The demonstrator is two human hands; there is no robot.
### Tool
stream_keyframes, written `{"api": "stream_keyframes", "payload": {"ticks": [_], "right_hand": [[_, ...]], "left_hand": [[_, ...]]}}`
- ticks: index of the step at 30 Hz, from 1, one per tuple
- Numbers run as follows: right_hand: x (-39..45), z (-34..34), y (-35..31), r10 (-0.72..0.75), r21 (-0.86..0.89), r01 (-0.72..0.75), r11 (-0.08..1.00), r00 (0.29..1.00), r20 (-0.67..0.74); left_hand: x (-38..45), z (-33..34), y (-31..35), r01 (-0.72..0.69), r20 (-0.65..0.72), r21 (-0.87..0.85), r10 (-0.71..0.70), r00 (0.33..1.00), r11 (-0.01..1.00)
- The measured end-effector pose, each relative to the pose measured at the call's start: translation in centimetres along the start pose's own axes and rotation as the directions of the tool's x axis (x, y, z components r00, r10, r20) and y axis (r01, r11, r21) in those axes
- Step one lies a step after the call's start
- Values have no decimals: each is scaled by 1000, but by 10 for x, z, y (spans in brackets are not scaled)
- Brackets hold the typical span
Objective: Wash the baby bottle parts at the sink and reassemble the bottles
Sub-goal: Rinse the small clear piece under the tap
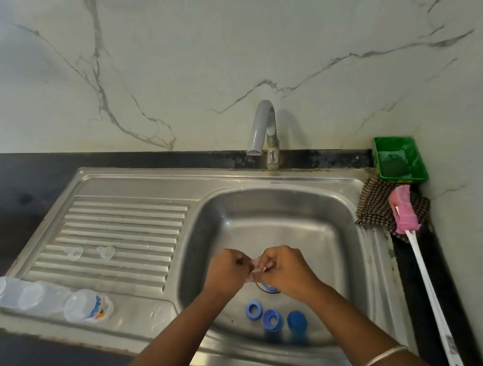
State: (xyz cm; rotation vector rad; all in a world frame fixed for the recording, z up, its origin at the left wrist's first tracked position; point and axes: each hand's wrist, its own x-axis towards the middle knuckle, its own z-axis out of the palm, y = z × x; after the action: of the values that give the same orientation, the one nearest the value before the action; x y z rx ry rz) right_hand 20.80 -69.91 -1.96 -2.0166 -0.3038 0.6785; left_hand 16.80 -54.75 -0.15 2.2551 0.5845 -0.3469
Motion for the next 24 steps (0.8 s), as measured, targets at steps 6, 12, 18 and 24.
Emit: {"api": "stream_keyframes", "payload": {"ticks": [6, 12, 18, 24], "right_hand": [[-4, 6, -4, -8, -103, 15, 995, 998, 64], [4, 21, -23, -113, -380, 61, 923, 987, -116], [12, 48, -42, -150, -619, -72, 782, 942, -300], [27, 80, -50, -7, -421, -170, 891, 922, -388]], "left_hand": [[-10, -10, -10, -19, 26, -179, 24, 999, 984], [-3, -31, -40, -96, -44, -171, 89, 995, 981], [7, -59, -63, -213, -123, -72, 203, 971, 974], [21, -77, -93, -261, -108, -57, 254, 961, 964]]}}
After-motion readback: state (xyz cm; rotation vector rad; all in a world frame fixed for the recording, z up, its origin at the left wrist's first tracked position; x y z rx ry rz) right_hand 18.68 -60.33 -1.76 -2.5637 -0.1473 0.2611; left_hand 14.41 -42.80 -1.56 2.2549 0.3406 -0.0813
